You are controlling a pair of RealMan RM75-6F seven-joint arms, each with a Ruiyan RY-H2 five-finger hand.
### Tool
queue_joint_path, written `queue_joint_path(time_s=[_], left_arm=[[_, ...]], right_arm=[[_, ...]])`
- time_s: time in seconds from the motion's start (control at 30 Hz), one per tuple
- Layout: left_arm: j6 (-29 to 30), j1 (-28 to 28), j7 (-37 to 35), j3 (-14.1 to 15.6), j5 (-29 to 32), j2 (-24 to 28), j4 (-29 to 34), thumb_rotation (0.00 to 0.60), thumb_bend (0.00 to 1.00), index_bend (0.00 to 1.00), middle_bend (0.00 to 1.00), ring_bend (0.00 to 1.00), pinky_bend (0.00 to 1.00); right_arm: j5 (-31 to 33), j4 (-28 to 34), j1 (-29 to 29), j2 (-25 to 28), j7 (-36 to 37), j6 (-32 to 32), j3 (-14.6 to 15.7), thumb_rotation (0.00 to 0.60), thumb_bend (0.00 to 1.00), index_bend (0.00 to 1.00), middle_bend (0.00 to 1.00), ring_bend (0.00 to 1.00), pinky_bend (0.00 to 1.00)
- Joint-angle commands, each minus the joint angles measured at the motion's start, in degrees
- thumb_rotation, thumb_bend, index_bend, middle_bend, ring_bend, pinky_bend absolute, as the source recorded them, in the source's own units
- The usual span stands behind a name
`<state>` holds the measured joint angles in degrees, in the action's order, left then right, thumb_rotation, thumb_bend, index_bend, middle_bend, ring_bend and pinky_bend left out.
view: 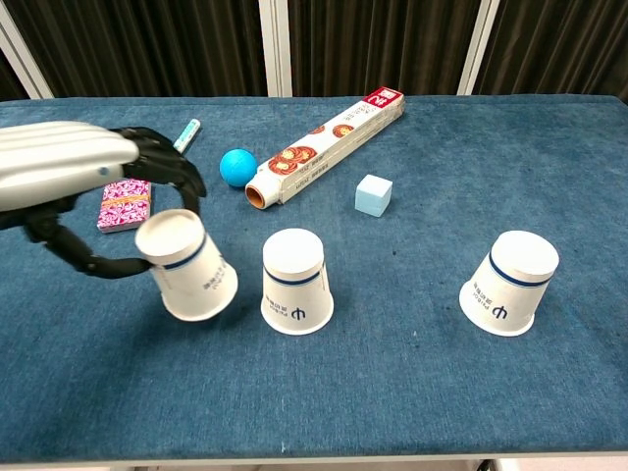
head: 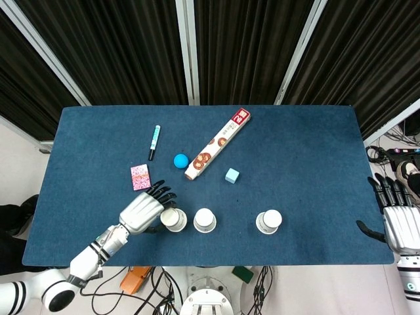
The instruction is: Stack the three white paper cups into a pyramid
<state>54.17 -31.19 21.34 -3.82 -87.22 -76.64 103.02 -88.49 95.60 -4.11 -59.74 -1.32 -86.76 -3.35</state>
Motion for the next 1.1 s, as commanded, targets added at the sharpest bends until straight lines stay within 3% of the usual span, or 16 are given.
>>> queue_joint_path(time_s=[0.03, 0.67, 1.1], left_arm=[[-2.05, -2.01, 3.30, -0.91, 2.91, -1.59, 0.20, 0.600, 0.36, 0.44, 0.21, 0.13, 0.00], [-3.98, -6.99, 9.16, -1.19, 10.95, -6.21, -0.84, 0.600, 0.35, 0.44, 0.21, 0.13, 0.00], [-1.91, -7.64, 9.95, 0.38, 11.69, -6.71, -1.08, 0.600, 0.21, 0.34, 0.21, 0.13, 0.00]], right_arm=[[0.01, -0.02, 0.15, 0.05, 0.14, -0.15, 0.06, 0.600, 0.29, 0.00, 0.08, 0.00, 0.08], [0.33, -0.30, 0.26, -0.07, 0.83, 0.33, 0.13, 0.600, 0.29, 0.00, 0.08, 0.00, 0.08], [0.06, -0.15, 0.32, -0.04, 1.01, 0.33, 0.26, 0.600, 0.29, 0.00, 0.08, 0.00, 0.08]])
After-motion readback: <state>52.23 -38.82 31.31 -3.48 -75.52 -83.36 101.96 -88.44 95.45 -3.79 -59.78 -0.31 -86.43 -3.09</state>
